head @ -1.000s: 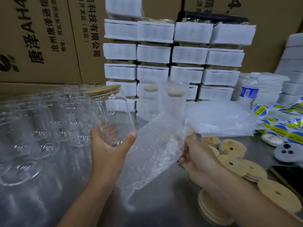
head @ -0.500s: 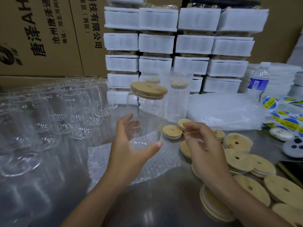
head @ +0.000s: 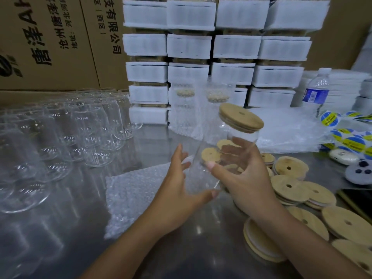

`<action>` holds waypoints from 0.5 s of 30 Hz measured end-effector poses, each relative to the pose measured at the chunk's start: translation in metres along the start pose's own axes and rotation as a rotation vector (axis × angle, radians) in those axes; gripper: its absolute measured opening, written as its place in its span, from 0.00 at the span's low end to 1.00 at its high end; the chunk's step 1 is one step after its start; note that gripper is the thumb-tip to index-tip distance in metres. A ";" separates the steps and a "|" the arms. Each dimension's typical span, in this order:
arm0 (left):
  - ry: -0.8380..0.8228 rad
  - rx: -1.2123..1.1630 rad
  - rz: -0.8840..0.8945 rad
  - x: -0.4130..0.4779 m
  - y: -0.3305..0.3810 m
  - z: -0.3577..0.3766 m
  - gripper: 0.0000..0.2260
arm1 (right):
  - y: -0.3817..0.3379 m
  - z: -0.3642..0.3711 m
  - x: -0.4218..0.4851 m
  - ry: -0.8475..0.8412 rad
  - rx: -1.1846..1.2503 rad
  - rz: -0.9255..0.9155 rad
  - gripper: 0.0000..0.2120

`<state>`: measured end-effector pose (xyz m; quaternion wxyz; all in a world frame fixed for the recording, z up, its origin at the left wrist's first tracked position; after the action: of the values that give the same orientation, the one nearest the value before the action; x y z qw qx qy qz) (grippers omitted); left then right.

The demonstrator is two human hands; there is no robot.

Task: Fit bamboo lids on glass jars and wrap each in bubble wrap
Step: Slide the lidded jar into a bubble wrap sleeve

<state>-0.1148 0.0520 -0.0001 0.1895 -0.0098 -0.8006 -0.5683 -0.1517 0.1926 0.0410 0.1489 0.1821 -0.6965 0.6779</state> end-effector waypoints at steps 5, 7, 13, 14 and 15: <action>0.115 0.341 -0.044 0.005 -0.014 -0.022 0.11 | 0.002 -0.025 0.010 0.183 0.037 0.017 0.30; 0.122 0.459 -0.032 0.004 -0.013 -0.027 0.05 | 0.003 -0.029 0.011 0.208 -0.007 0.010 0.31; 0.064 0.625 -0.082 0.002 -0.015 -0.027 0.08 | 0.007 -0.032 0.012 0.224 -0.027 0.036 0.32; 0.068 0.630 -0.090 0.002 -0.015 -0.028 0.09 | 0.007 -0.031 0.011 0.222 -0.011 0.032 0.32; 0.072 0.633 -0.096 0.003 -0.015 -0.029 0.09 | 0.006 -0.031 0.011 0.220 0.008 0.024 0.31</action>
<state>-0.1124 0.0192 -0.0042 0.1844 0.1074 -0.9301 -0.2991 -0.1651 0.2230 0.0420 0.2154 0.0988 -0.6753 0.6985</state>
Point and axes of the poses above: each hand's wrist, its own x-axis towards the middle knuckle, its own z-axis out of the palm, y = z × x, the point moved 8 cm from there along x, towards the middle knuckle, and after that the axes turned 5 degrees about y, right-handed, at the moved point
